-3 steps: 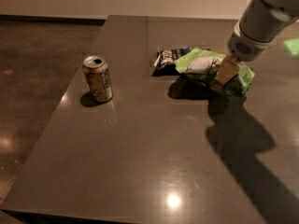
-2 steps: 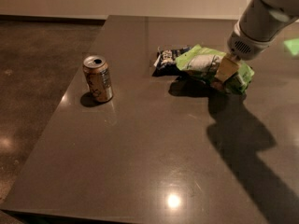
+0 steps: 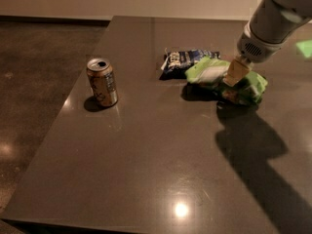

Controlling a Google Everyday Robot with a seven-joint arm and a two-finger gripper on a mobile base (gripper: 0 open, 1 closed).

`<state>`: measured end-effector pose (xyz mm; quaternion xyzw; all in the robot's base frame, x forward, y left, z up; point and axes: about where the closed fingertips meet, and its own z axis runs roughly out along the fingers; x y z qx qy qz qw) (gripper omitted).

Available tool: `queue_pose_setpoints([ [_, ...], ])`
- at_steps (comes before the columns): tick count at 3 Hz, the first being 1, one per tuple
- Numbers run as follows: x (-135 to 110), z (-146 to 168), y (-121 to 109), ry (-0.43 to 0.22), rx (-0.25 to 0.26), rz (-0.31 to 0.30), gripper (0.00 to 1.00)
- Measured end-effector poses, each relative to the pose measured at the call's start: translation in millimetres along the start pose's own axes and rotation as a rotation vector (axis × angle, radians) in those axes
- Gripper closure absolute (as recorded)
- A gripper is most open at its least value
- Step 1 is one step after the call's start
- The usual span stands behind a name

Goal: Move green rice chip bag near blue chip bag

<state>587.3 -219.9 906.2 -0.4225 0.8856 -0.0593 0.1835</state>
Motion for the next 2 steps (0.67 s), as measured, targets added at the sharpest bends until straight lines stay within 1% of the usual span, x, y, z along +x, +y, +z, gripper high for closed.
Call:
queue_pose_setpoints([
  [1, 0.0, -0.1, 0.4, 0.000, 0.000, -0.001, 0.00],
  [2, 0.0, -0.1, 0.4, 0.000, 0.000, -0.001, 0.00],
])
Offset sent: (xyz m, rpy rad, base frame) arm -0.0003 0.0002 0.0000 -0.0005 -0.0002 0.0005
